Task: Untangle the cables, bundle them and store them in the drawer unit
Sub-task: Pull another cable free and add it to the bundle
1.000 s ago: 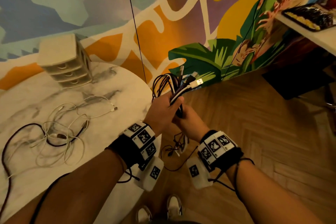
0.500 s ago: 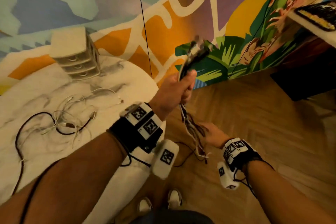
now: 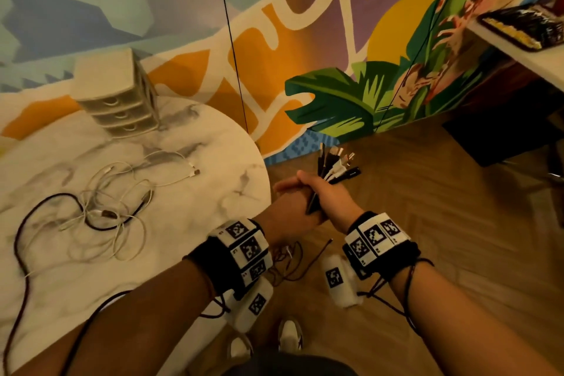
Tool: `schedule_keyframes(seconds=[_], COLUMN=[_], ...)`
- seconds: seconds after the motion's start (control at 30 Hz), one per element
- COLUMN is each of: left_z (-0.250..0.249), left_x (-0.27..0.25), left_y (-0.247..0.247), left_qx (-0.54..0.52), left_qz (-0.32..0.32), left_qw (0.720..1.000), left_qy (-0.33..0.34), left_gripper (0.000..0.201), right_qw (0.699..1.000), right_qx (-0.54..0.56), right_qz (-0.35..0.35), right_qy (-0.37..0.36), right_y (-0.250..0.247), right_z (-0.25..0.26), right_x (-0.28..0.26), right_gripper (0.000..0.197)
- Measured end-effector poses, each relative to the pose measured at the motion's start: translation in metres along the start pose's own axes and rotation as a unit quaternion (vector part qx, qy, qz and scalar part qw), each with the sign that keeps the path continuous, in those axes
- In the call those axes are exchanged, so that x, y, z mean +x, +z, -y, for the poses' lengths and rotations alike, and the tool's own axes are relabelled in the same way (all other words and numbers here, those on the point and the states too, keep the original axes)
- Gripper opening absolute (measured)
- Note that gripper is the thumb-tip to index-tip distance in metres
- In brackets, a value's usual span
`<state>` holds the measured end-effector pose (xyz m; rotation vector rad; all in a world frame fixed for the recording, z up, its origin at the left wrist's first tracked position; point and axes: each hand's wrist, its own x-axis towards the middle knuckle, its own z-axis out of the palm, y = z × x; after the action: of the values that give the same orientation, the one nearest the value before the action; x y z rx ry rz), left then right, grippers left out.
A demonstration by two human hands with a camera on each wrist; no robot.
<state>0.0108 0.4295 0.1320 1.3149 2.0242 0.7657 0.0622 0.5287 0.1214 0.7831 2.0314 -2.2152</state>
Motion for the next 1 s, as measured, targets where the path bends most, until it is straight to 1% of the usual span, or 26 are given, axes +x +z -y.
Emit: schedule_keyframes(seconds=[0.03, 0.07, 0.1, 0.13, 0.17, 0.2, 0.23, 0.27, 0.3, 0.33, 0.37, 0.4, 0.43, 0.5, 0.57, 0.63, 0.7, 0.73, 0.77, 0.8, 0.83, 0.87, 0.9, 0.93, 0.97, 1.0], left_z=[0.002, 0.002, 0.001, -0.001, -0.006, -0.014, -0.020, -0.023, -0.025, -0.024, -0.020, -0.017, -0.014, -0.006, 0.003, 0.013, 0.024, 0.033, 0.045, 0.060, 0.081, 0.105, 0.130, 0.153, 0.172, 0.189], left_x=[-0.006, -0.011, -0.016, -0.018, -0.020, -0.021, -0.018, -0.013, -0.008, -0.003, -0.002, -0.002, -0.005, -0.011, -0.019, -0.030, -0.047, -0.056, -0.069, -0.082, -0.097, -0.114, -0.134, -0.158, -0.182, -0.206], left_y=[-0.006, -0.014, -0.025, -0.036, -0.047, -0.056, -0.062, -0.064, -0.063, -0.057, -0.050, -0.043, -0.035, -0.022, -0.014, -0.014, -0.018, -0.022, -0.026, -0.029, -0.032, -0.035, -0.037, -0.039, -0.040, -0.039], left_qx=[0.028, 0.057, 0.092, 0.125, 0.137, 0.138, 0.135, 0.136, 0.133, 0.130, 0.128, 0.134, 0.143, 0.148, 0.130, 0.120, 0.096, 0.071, 0.052, 0.046, 0.055, 0.075, 0.106, 0.140, 0.174, 0.202], left_qz=[-0.004, -0.027, -0.079, -0.156, -0.234, -0.293, -0.318, -0.306, -0.264, -0.215, -0.180, -0.168, -0.170, -0.167, -0.155, -0.161, -0.195, -0.223, -0.248, -0.255, -0.229, -0.174, -0.095, -0.015, 0.050, 0.095], left_qw=[1.000, 0.998, 0.992, 0.979, 0.962, 0.946, 0.936, 0.940, 0.954, 0.968, 0.975, 0.977, 0.975, 0.975, 0.979, 0.979, 0.975, 0.972, 0.967, 0.964, 0.962, 0.958, 0.945, 0.921, 0.894, 0.870], left_qy=[0.006, -0.003, -0.024, -0.033, -0.014, 0.026, 0.062, 0.072, 0.056, 0.021, -0.010, -0.021, -0.013, 0.011, 0.025, 0.045, 0.045, 0.022, -0.015, -0.066, -0.134, -0.215, -0.295, -0.363, -0.410, -0.440], left_gripper=[0.026, 0.019, 0.015, 0.014, 0.016, 0.018, 0.022, 0.030, 0.037, 0.039, 0.038, 0.036, 0.034, 0.032, 0.030, 0.033, 0.038, 0.037, 0.033, 0.028, 0.023, 0.022, 0.024, 0.028, 0.036, 0.047], right_qw=[0.999, 0.997, 0.996, 0.995, 0.996, 0.996, 0.994, 0.993, 0.993, 0.994, 0.995, 0.997, 1.000, 0.997, 0.995, 0.996, 0.998, 0.998, 0.999, 0.999, 0.999, 0.999, 0.999, 0.998, 0.997, 0.996], right_qx=[0.025, 0.052, 0.058, 0.052, 0.036, 0.023, 0.005, -0.017, -0.025, -0.025, -0.025, -0.021, -0.006, -0.064, -0.078, -0.048, -0.050, -0.066, -0.041, -0.012, 0.011, 0.027, 0.035, 0.037, 0.040, 0.044], right_qz=[-0.024, -0.055, -0.074, -0.079, -0.064, -0.043, -0.025, -0.008, 0.002, 0.009, 0.016, 0.019, 0.020, 0.008, -0.004, -0.014, -0.019, -0.010, -0.027, -0.040, -0.031, -0.004, 0.022, 0.040, 0.047, 0.054], right_qy=[0.003, 0.008, 0.002, -0.013, -0.043, -0.077, -0.103, -0.119, -0.119, -0.109, -0.098, -0.070, -0.014, 0.046, 0.057, 0.071, 0.036, 0.003, -0.001, 0.008, 0.017, 0.026, 0.033, 0.042, 0.049, 0.052], right_y=[0.005, 0.009, 0.014, 0.017, 0.021, 0.028, 0.034, 0.041, 0.046, 0.049, 0.052, 0.051, 0.049, 0.046, 0.046, 0.053, 0.065, 0.072, 0.079, 0.082, 0.086, 0.091, 0.095, 0.101, 0.106, 0.112], right_z=[0.000, -0.001, -0.002, -0.001, -0.001, 0.001, 0.002, 0.007, 0.007, 0.007, 0.005, -0.001, -0.008, -0.019, -0.026, -0.031, -0.036, -0.039, -0.042, -0.047, -0.054, -0.061, -0.065, -0.067, -0.069, -0.070], right_x=[-0.001, -0.002, -0.003, -0.003, -0.004, -0.006, -0.006, -0.009, -0.008, -0.008, -0.007, -0.005, -0.002, 0.001, -0.005, -0.007, -0.006, -0.003, 0.000, 0.004, 0.009, 0.013, 0.016, 0.018, 0.019, 0.019], right_gripper=[0.039, 0.036, 0.033, 0.033, 0.034, 0.036, 0.039, 0.042, 0.043, 0.039, 0.029, 0.021, 0.027, 0.036, 0.038, 0.038, 0.029, 0.033, 0.048, 0.057, 0.059, 0.057, 0.056, 0.056, 0.057, 0.057])
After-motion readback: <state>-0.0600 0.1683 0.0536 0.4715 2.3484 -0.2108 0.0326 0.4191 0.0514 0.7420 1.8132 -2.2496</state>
